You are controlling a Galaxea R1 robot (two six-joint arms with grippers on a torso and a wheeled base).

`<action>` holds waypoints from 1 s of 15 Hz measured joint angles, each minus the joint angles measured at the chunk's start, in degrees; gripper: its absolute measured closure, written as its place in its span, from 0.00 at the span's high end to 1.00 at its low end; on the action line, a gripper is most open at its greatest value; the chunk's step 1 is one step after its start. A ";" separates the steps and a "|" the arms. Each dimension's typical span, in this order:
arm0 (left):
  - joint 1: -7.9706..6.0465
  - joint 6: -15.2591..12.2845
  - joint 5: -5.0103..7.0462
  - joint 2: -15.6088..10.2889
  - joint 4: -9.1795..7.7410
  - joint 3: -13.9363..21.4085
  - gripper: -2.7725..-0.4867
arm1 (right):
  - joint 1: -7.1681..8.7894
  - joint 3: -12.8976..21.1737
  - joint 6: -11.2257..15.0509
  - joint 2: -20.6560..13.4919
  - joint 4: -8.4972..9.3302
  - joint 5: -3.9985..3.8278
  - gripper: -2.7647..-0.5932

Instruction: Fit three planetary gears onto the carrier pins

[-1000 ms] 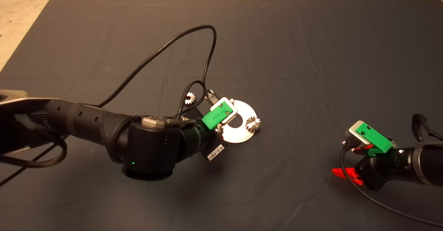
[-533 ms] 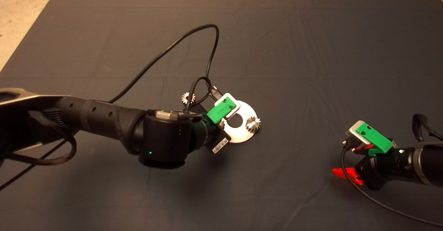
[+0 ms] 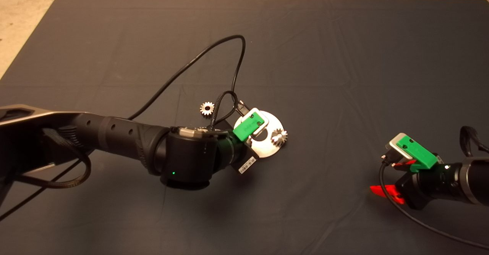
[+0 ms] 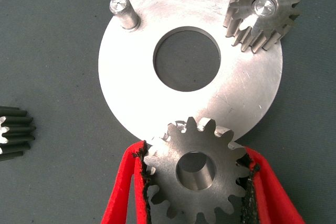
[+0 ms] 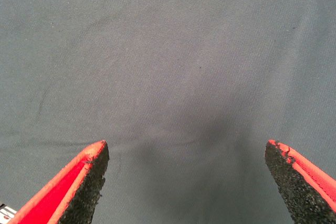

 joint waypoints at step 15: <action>1.10 0.00 -1.99 0.73 1.95 -2.10 0.09 | 0.00 0.00 -0.63 -0.67 -0.01 0.00 0.74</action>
